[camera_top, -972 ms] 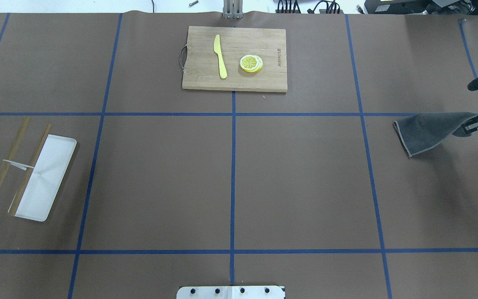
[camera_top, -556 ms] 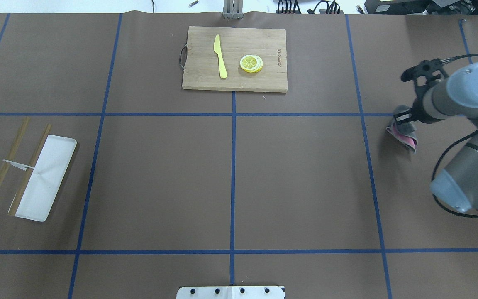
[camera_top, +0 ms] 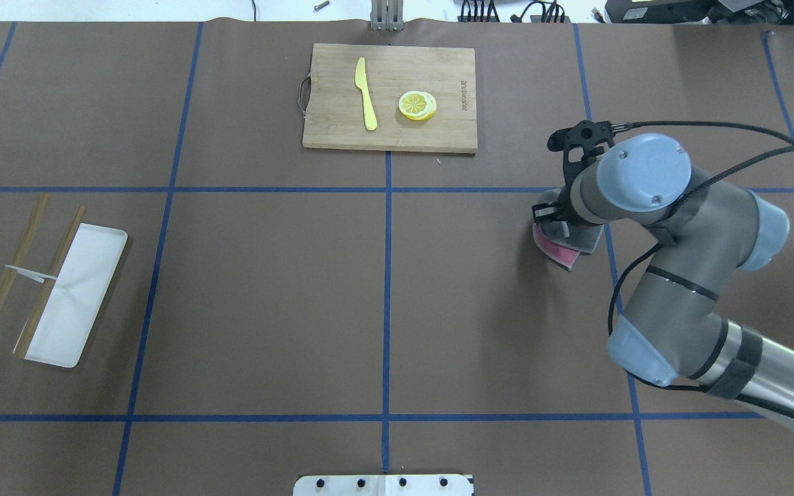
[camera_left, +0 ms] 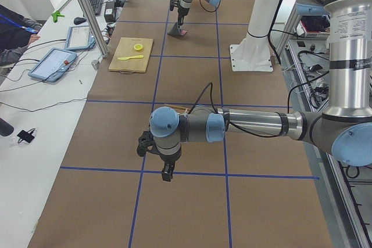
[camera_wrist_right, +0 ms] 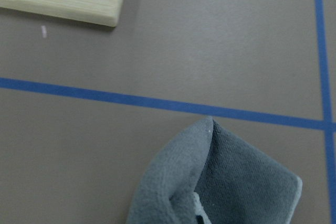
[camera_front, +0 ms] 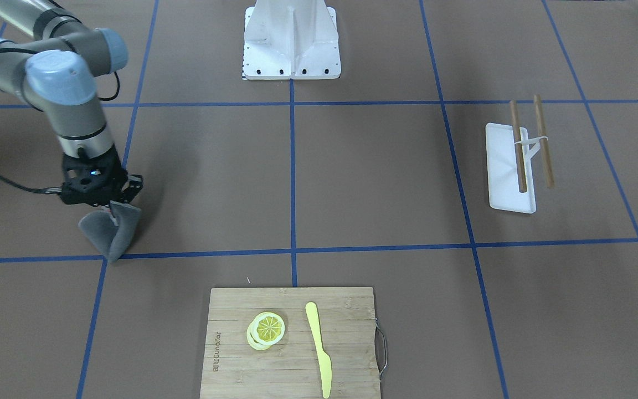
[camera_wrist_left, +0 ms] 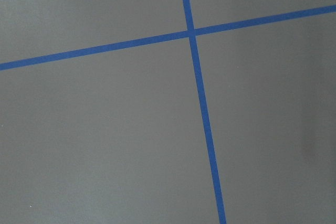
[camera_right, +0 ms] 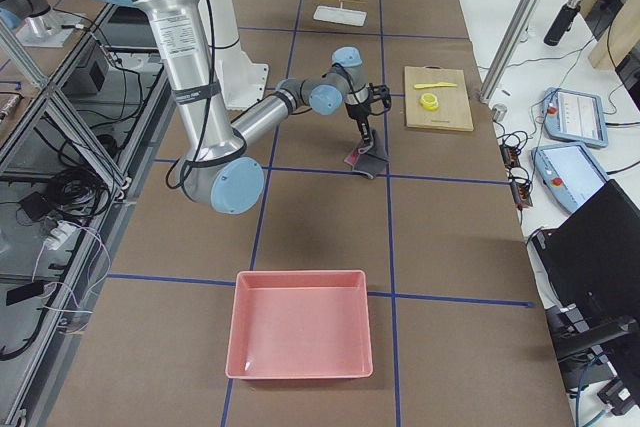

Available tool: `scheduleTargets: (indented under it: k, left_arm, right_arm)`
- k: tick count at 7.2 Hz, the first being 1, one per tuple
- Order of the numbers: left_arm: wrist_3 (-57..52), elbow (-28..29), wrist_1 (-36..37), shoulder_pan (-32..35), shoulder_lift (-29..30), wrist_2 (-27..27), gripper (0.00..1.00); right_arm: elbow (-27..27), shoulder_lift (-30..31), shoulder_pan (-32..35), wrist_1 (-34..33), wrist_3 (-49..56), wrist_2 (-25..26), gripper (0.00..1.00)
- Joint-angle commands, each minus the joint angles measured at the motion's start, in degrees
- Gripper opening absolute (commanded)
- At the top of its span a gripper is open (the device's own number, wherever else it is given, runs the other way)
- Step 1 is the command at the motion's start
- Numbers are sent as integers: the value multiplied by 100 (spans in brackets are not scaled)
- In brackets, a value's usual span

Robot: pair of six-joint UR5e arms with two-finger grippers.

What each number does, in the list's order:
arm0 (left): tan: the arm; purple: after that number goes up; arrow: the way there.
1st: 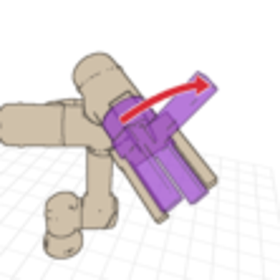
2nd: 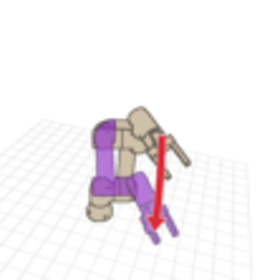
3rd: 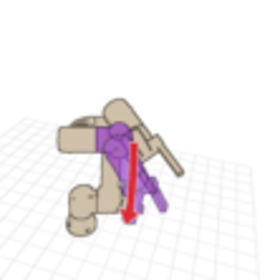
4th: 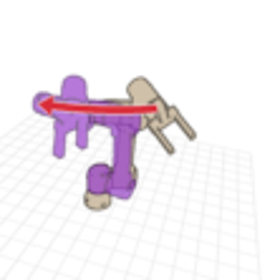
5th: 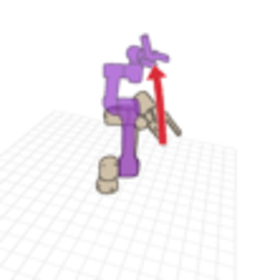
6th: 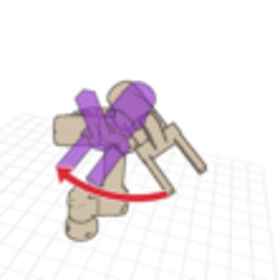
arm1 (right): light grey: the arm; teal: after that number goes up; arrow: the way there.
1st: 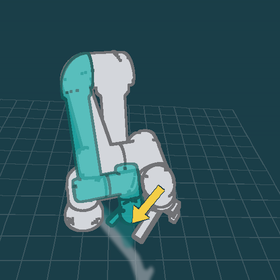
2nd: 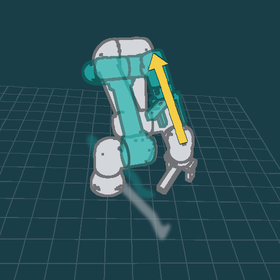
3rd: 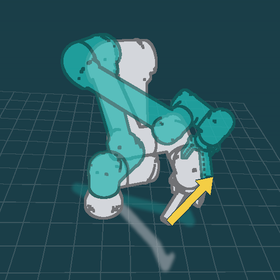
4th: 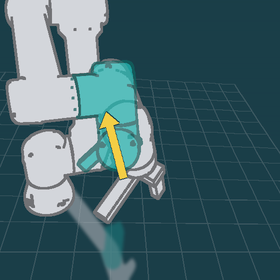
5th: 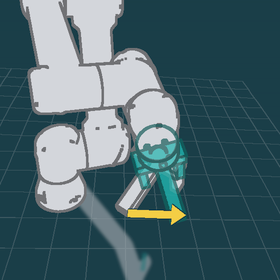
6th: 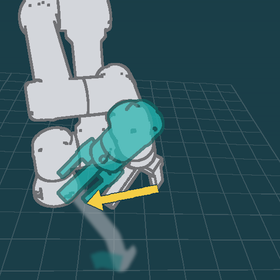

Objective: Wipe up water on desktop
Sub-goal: 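Press the towel onto the table with the right gripper and wipe toward the robot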

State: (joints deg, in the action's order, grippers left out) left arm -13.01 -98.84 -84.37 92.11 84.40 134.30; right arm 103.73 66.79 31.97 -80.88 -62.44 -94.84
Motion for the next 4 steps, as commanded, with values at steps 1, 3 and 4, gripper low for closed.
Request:
scheduleTargets:
  k: [1, 3, 4]
  left_arm:
    - [0, 5, 0, 0, 6, 0, 99]
    - [9, -4, 0, 0, 6, 0, 99]
    - [0, -4, -9, 0, 6, 0, 99]
  right_arm:
    - [488, 357, -262, -24, -252, 176, 0]
    - [1041, 1576, -253, -6, 324, 176, 0]
    - [1505, 2409, -244, 55, 738, 167, 0]
